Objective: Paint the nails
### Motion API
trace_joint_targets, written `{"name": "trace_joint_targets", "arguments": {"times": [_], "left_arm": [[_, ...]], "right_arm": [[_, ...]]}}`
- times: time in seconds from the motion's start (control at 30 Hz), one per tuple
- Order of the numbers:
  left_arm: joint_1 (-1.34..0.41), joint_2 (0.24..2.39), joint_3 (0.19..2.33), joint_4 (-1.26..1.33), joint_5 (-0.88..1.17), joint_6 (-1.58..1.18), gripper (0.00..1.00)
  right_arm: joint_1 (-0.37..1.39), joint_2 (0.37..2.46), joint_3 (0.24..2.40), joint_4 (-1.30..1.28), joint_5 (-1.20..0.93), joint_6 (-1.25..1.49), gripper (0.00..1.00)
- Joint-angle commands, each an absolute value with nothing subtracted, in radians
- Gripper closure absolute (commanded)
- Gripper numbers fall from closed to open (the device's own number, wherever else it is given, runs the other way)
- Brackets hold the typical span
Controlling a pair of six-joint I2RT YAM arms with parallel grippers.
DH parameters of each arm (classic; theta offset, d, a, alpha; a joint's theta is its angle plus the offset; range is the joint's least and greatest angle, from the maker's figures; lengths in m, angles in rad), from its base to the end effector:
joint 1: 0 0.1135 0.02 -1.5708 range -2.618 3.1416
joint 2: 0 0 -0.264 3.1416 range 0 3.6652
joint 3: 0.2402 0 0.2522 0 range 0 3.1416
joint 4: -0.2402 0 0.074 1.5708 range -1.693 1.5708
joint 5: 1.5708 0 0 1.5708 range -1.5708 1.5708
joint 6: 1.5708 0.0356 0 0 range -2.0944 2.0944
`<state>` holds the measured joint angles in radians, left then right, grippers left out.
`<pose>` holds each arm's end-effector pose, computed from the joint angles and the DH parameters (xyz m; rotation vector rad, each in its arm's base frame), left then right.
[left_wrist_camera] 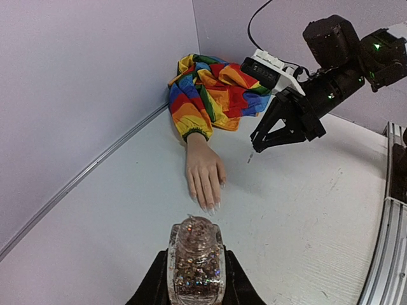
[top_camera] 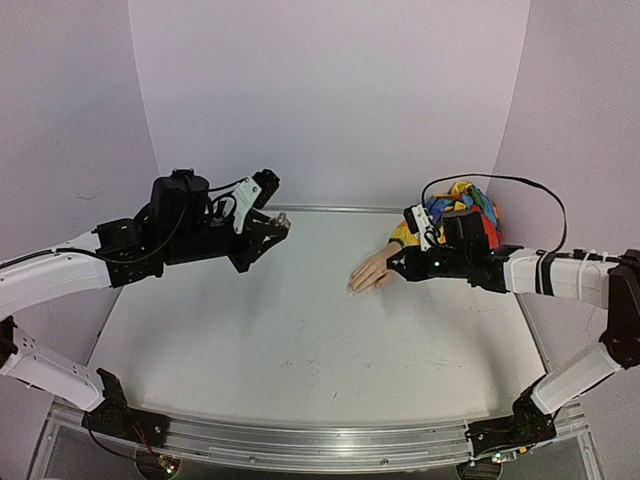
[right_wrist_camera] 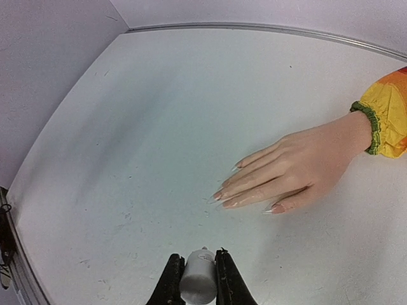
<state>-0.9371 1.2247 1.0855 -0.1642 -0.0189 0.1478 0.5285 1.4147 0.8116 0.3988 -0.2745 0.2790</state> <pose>0.1699 -0.2300 0.3545 0.9735 1.6407 -0.5223 0.2721 0.1701 0.2628 -0.4321 1.7914 0.8183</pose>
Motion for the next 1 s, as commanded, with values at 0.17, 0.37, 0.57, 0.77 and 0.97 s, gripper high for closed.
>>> {"name": "trace_joint_targets", "arguments": {"times": [0.17,0.37,0.57,0.77,0.97], "left_arm": [[-0.813,1.231,1.063,-0.006,0.034,0.158,1.0],[-0.769,1.228,1.043,0.041,0.07,0.167,1.0],[-0.769,1.23,1.034,0.043,0.058,0.198,1.0],[-0.769,1.251,1.039,0.043,0.076,0.188,1.0],[-0.768,1.256,1.04,0.042,0.068,0.187,1.0]], "right_arm": [[0.531,1.537,0.795,0.525,-0.114,0.169,1.0],[0.531,1.604,0.784,0.574,-0.068,0.181,1.0],[0.531,1.645,0.779,0.641,-0.082,0.179,1.0],[0.531,1.671,0.776,0.667,-0.061,0.172,1.0],[0.532,1.704,0.785,0.698,-0.058,0.178,1.0]]}}
